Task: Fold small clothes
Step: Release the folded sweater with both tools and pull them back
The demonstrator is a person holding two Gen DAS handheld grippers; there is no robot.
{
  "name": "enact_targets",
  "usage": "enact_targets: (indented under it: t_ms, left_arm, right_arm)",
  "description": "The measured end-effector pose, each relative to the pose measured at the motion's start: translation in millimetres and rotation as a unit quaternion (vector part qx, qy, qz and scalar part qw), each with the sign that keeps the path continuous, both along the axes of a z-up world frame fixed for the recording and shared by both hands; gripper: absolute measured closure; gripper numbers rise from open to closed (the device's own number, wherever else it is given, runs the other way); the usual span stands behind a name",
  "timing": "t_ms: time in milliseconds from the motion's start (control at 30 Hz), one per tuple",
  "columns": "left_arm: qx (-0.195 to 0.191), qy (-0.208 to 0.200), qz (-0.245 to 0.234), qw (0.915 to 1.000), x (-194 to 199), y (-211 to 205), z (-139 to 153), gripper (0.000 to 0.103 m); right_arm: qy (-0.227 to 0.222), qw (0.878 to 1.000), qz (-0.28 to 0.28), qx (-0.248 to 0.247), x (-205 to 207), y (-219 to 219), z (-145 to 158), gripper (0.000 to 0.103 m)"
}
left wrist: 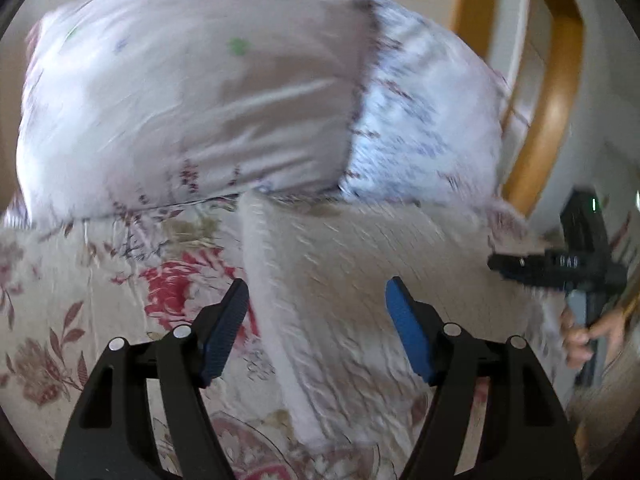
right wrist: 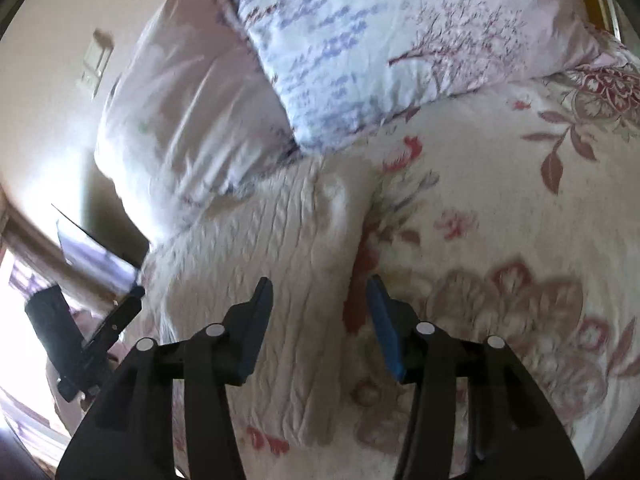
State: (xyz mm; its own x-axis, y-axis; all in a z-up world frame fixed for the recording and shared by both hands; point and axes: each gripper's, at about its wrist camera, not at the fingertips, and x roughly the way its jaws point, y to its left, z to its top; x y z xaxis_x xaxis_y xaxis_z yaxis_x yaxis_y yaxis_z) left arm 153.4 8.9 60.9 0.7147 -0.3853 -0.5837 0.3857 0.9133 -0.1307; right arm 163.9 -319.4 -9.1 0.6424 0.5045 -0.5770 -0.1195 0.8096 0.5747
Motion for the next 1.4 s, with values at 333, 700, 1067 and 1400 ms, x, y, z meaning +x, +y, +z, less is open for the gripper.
enact_targets:
  t_ms: [333, 700, 1067, 1400]
  left_arm:
    - [0.115, 0.034, 0.017, 0.9926, 11, -31, -38, 0.026]
    - [0.113, 0.035, 0.047, 0.9919, -10, -18, -38, 0.022]
    - [0.127, 0.047, 0.059, 0.989, -9, -20, -47, 0.015]
    - [0.066, 0.063, 0.076, 0.9929, -28, 6, -35, 0.009]
  right_arm:
    - [-0.01, 0.989, -0.046, -0.141, 0, 23, -2, 0.09]
    - [-0.123, 0.971, 0.001, -0.207, -60, 69, 20, 0.051]
    - [-0.054, 0.965, 0.012, -0.257, -42, 83, -12, 0.049]
    - [-0.077, 0.977, -0.037, -0.197, -72, 54, 9, 0.015]
